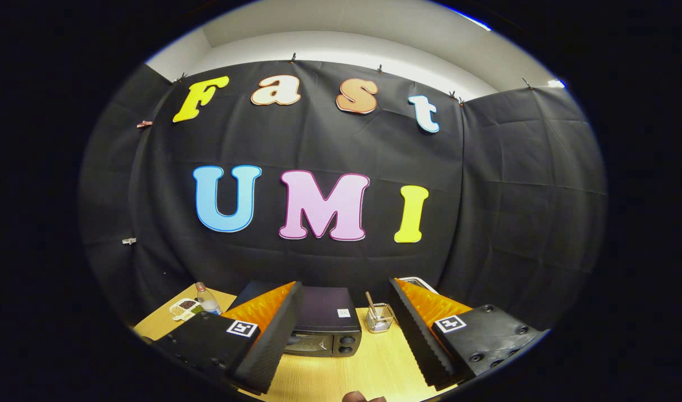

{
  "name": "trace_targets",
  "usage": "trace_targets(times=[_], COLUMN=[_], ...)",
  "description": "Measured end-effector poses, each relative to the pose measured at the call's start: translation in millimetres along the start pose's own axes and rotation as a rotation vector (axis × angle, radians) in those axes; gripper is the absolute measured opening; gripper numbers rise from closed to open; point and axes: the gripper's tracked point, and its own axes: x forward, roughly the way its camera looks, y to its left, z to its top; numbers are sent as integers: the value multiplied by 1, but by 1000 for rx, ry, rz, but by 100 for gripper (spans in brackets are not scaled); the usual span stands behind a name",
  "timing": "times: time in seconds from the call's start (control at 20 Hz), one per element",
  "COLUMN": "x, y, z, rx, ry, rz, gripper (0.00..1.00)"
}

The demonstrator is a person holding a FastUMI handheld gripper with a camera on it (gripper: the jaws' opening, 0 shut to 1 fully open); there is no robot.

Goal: Open the toaster oven, put the food inside, and close the toaster oven door.

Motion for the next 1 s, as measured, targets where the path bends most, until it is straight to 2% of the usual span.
trace_targets(times=[1.0], x=[5], y=[4], z=[1], rx=[-4], ry=[-1], rz=[-1], gripper=[99])
